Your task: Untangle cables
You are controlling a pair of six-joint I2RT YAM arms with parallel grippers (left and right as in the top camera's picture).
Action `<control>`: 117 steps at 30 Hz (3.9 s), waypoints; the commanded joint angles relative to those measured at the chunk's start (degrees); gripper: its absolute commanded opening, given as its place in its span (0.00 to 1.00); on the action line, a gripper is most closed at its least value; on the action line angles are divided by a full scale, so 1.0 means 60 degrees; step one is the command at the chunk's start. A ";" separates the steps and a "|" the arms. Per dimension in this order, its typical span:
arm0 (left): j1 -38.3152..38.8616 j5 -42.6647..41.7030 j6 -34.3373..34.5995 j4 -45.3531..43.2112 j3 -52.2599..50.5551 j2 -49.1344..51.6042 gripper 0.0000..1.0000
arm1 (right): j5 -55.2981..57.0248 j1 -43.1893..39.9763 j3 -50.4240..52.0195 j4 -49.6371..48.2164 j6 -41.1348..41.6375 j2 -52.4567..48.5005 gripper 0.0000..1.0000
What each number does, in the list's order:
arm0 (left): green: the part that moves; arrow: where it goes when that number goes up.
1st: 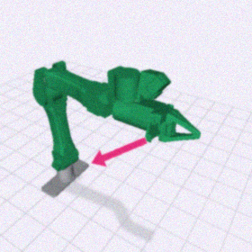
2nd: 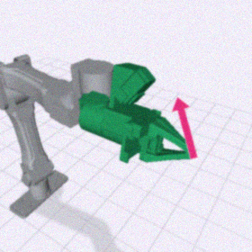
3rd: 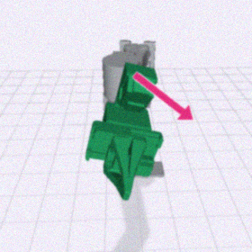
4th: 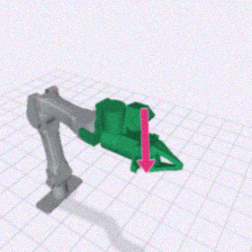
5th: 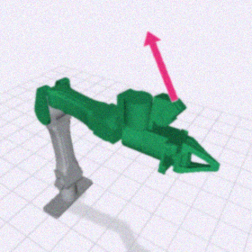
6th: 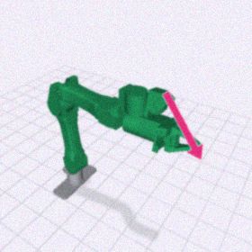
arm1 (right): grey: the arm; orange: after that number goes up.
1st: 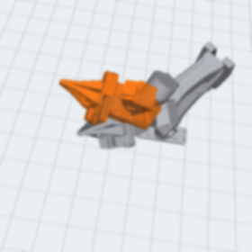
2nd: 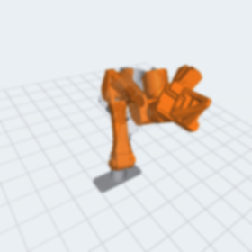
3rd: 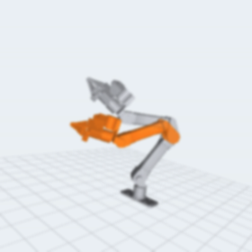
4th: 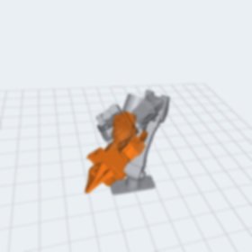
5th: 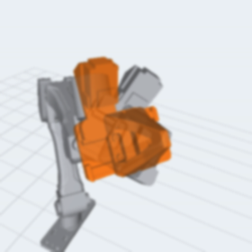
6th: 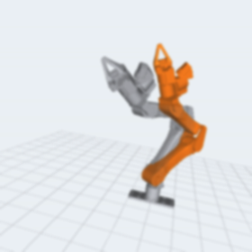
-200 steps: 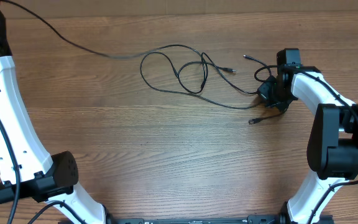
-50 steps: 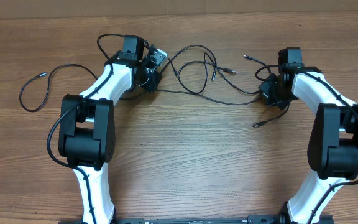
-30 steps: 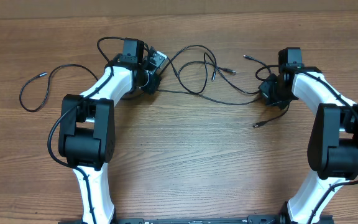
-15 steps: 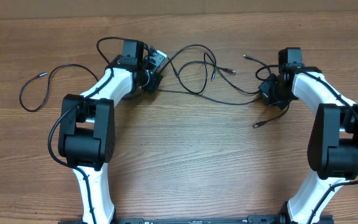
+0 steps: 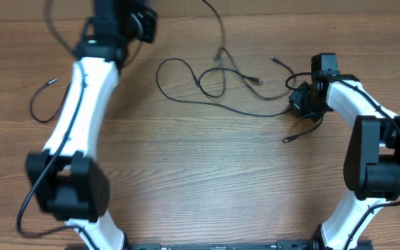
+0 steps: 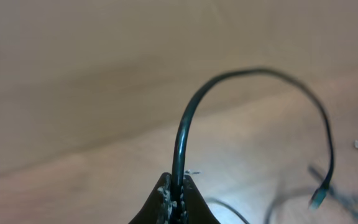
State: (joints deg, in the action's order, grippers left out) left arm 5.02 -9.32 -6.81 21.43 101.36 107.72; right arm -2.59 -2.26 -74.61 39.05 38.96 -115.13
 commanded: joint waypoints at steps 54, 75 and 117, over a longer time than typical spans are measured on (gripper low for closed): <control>-0.0182 -0.3701 0.0310 0.2830 -0.0127 0.2160 0.04 | -0.0590 0.3526 0.0361 -0.7391 -0.2827 -0.0969 0.86; -0.0178 -0.3697 0.0313 0.2900 -0.0127 0.2160 0.04 | 0.0743 0.3949 0.0361 -0.9901 -0.2820 -0.2550 0.13; -0.0408 -0.4411 0.3238 0.0051 -0.0007 0.1909 0.04 | -0.1770 0.2291 0.0372 0.1191 0.1133 -0.1311 0.04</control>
State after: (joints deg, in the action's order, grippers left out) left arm 3.46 -31.31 7.70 23.81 101.34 120.14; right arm -24.86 11.99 -75.83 42.98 41.74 -118.74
